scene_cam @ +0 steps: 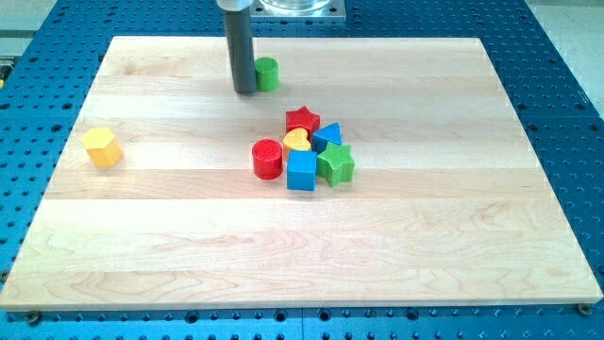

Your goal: Move the green circle closer to the red star

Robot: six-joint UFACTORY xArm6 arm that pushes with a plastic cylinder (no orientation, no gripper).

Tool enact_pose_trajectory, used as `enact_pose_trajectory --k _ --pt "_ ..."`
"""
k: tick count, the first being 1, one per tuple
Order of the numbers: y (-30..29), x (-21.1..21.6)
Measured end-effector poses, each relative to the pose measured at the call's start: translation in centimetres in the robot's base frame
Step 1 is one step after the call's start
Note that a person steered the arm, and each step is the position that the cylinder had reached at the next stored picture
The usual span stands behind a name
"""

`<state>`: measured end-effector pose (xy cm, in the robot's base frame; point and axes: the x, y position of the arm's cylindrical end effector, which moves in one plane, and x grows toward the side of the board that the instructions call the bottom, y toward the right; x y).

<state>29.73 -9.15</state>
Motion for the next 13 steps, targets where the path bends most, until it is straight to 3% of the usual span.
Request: enact_pose_trajectory --k 1,2,4,5,7,8,9,10,12,13 --pt "-1.7 -3.1" --pt "3.2 -4.8" --pt "1.1 3.6" --pt "0.5 2.2" --pt "1.8 3.5" --pt "2.1 1.3" --pt "5.6 3.0" --pt "2.7 6.6" --pt "-2.6 6.9" --pt "-0.2 6.7"
